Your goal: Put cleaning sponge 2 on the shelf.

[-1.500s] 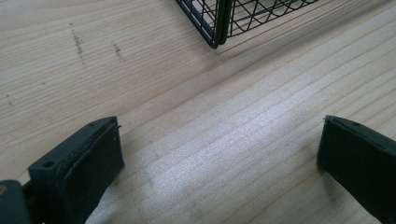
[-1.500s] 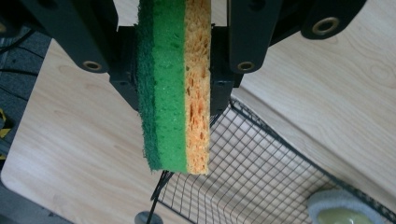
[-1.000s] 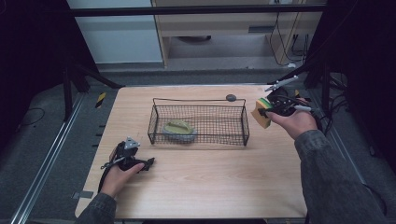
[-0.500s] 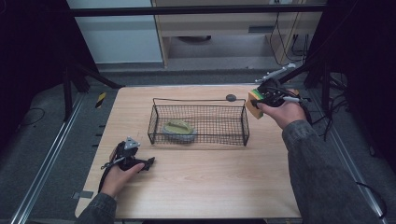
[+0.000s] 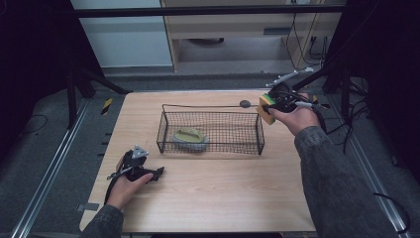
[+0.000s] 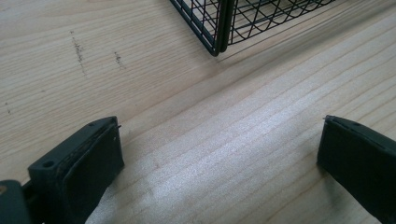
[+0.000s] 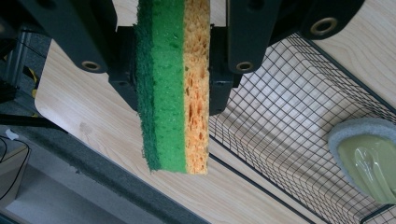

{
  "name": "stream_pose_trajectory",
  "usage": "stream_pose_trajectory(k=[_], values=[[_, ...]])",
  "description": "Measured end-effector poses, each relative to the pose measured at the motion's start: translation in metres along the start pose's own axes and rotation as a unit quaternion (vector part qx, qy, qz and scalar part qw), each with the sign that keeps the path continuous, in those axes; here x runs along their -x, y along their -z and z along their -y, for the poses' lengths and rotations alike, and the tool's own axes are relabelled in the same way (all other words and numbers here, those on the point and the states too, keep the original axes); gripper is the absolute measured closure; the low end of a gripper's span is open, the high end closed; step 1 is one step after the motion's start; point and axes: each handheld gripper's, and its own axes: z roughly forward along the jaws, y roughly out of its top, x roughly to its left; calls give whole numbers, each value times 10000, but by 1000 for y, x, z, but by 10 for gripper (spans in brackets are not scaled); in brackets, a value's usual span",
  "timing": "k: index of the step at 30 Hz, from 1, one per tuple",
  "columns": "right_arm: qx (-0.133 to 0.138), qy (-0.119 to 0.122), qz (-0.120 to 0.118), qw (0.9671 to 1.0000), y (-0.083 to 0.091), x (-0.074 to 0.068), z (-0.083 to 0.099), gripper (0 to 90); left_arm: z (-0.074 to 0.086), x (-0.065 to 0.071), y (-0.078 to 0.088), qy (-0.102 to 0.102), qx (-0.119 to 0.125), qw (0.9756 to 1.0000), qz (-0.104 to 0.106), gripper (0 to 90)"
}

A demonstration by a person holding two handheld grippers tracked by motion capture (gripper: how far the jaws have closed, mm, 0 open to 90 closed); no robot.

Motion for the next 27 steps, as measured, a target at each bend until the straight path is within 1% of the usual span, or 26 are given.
stream_pose_trajectory(k=[5, 10, 13, 15, 17, 20, 27], values=[[9, 47, -1, 10000, -2, -3, -3, 647, 0, 0, 0, 1, 0, 10000, 2, 0], [4, 128, -32, 9999, -6, -9, -7, 647, 0, 0, 0, -1, 0, 10000, 5, 0], [-3, 133, -31, 9999, -10, -13, -8, 647, 0, 0, 0, -1, 0, 10000, 8, 0], [8, 158, -40, 9999, -13, -15, -9, 647, 0, 0, 0, -4, 1, 10000, 9, 0], [-8, 135, -57, 9999, -16, -18, -10, 647, 0, 0, 0, -6, 0, 10000, 9, 0], [-36, 179, -72, 9998, -22, -22, -12, 647, 0, 0, 0, -5, 1, 10000, 11, 0], [-129, 363, -85, 9992, -38, -31, -13, 647, 0, 0, 0, -9, 1, 10000, 17, 0]])
